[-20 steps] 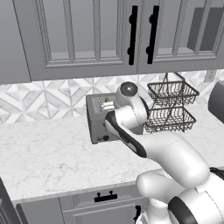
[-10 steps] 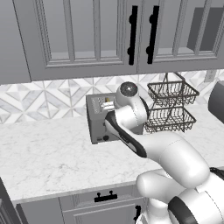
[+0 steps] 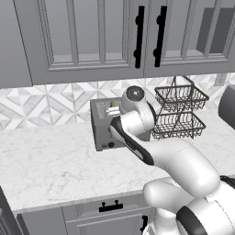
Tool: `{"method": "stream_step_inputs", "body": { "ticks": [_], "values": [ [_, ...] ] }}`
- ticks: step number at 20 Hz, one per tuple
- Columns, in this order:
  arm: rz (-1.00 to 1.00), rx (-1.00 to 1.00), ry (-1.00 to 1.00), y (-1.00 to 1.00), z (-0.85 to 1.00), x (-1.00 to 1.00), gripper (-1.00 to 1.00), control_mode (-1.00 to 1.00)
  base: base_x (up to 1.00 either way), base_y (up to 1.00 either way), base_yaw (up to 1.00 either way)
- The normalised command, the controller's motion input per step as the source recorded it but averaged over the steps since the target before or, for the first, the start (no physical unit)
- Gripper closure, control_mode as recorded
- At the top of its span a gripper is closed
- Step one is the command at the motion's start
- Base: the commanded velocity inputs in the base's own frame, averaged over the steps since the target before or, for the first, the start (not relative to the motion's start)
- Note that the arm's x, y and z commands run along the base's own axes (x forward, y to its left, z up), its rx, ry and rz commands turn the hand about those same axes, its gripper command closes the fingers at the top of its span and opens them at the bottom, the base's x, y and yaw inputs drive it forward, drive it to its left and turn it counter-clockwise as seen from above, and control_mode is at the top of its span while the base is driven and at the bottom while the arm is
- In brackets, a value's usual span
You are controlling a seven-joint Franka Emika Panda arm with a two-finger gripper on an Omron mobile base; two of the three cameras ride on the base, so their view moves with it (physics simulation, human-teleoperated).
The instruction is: Start the toaster. Once the lever pops up, take the bread to the plate on the dining counter.
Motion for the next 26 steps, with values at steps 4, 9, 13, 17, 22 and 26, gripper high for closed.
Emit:
{"method": "stream_step_inputs", "body": {
  "ticks": [4,9,13,17,22,26],
  "values": [
    [0.02,0.06,0.0,-0.02,0.03,0.01,-1.0,-1.0,0.0,0.0,0.0],
    [0.0,0.02,-0.01,0.0,0.0,0.08,-1.0,-1.0,0.0,0.0,0.0],
    [0.0,0.0,-0.08,0.0,-0.06,0.16,-1.0,-1.0,0.0,0.0,0.0],
    [0.0,0.0,-0.09,0.0,-0.14,0.22,-1.0,-1.0,0.0,0.0,0.0],
    [0.01,0.0,-0.08,0.04,-0.14,0.28,-1.0,-1.0,0.0,0.0,0.0],
    [0.0,0.0,-0.01,0.09,0.0,0.3,-1.0,-1.0,0.0,0.0,0.0]
  ]
}}
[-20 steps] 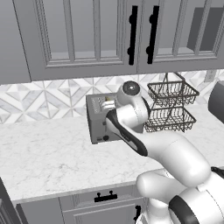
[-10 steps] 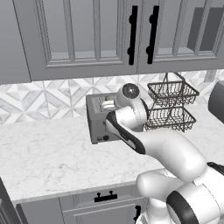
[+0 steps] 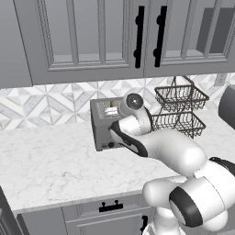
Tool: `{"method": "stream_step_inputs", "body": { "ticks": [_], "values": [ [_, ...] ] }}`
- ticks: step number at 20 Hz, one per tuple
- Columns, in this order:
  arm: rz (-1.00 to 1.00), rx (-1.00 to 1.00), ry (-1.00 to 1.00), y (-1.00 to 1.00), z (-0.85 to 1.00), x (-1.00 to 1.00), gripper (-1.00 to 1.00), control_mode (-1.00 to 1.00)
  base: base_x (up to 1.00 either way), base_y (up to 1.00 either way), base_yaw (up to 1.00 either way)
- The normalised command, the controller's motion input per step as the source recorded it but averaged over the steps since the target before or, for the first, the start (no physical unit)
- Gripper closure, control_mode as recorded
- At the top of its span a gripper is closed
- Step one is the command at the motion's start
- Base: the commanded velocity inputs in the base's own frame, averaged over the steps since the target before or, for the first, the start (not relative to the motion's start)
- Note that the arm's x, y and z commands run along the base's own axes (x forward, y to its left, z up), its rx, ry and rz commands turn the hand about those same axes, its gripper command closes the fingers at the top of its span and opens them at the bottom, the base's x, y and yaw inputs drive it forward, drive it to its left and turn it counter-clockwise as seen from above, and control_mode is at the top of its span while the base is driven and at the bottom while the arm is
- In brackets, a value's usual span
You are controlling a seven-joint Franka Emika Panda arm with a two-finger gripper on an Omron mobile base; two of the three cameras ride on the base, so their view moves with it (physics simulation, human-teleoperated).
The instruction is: Start the toaster. Once the lever pops up, take the bread to the plate on the dining counter.
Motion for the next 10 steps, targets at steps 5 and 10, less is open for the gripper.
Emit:
{"method": "stream_step_inputs", "body": {
  "ticks": [5,10],
  "values": [
    [0.0,0.0,0.04,0.19,0.0,0.15,-1.0,-1.0,0.0,0.0,0.0],
    [0.0,0.0,0.04,0.24,-0.03,0.0,-1.0,-1.0,0.0,0.0,0.0]
  ]
}}
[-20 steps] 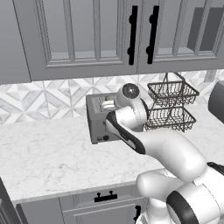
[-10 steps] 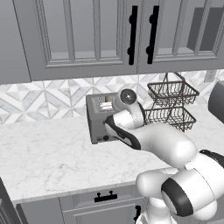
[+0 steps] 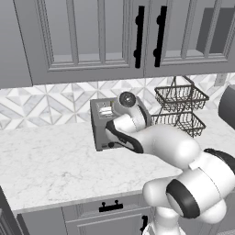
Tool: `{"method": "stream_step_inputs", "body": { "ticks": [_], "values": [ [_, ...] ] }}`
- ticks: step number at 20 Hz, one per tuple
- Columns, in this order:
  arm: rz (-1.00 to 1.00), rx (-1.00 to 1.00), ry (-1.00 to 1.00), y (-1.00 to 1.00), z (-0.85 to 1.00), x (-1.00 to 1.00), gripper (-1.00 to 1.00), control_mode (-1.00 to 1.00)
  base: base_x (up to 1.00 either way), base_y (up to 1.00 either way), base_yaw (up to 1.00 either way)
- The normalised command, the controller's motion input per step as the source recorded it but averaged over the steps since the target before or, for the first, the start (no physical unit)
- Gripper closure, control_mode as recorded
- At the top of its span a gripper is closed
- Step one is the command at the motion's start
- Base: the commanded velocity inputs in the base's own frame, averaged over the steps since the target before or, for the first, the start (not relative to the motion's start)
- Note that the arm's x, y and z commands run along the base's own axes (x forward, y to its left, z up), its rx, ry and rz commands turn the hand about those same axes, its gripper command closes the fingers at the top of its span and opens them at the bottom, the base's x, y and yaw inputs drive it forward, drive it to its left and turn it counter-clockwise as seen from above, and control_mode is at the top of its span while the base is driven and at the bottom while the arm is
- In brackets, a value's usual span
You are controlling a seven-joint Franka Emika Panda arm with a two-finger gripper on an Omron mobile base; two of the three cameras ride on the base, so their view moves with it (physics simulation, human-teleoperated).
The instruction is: Start the toaster. Once the lever pops up, take the bread to the plate on the dining counter.
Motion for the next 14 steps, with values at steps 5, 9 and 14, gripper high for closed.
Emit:
{"method": "stream_step_inputs", "body": {
  "ticks": [5,9,14],
  "values": [
    [0.0,0.0,0.0,0.0,-0.11,0.0,-1.0,-1.0,0.0,0.0,0.0],
    [0.0,0.0,0.0,-0.18,-0.04,0.03,-1.0,-1.0,0.0,0.0,0.0],
    [0.0,0.0,0.0,-0.19,0.0,0.15,-1.0,-1.0,0.0,0.0,0.0]
  ]
}}
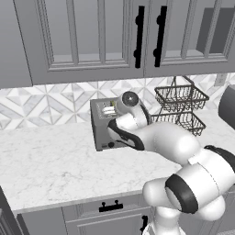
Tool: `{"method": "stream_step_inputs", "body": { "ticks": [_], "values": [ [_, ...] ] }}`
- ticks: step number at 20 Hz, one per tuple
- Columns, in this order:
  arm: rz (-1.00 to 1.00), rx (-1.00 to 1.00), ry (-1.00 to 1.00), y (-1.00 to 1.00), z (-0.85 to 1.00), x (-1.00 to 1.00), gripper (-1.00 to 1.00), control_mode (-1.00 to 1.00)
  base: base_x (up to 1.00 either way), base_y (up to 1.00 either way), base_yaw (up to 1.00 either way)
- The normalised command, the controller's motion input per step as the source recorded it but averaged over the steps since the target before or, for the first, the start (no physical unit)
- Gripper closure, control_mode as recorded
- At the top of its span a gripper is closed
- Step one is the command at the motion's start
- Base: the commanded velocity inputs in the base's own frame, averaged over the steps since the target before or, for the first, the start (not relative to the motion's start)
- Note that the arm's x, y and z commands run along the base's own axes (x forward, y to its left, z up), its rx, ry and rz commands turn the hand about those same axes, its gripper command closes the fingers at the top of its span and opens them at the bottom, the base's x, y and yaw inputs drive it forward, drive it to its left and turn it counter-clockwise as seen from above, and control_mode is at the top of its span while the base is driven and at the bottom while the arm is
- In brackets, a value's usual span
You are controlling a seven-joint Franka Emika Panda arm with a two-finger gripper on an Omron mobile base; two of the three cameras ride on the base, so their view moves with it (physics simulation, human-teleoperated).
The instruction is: Start the toaster. Once the lever pops up, take the bread to the plate on the dining counter.
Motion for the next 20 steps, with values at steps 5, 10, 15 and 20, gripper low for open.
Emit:
{"method": "stream_step_inputs", "body": {
  "ticks": [5,10,15,20],
  "values": [
    [0.0,0.0,0.0,-0.02,0.0,0.31,-1.0,-1.0,0.0,0.0,0.0],
    [0.0,0.0,0.0,0.04,-0.23,0.2,-1.0,-1.0,0.0,0.0,0.0],
    [0.0,0.0,0.0,0.01,-0.25,0.08,-1.0,-1.0,0.0,0.0,0.0],
    [0.0,0.0,0.0,0.0,-0.03,0.19,-1.0,-1.0,0.0,0.0,0.0]
  ]
}}
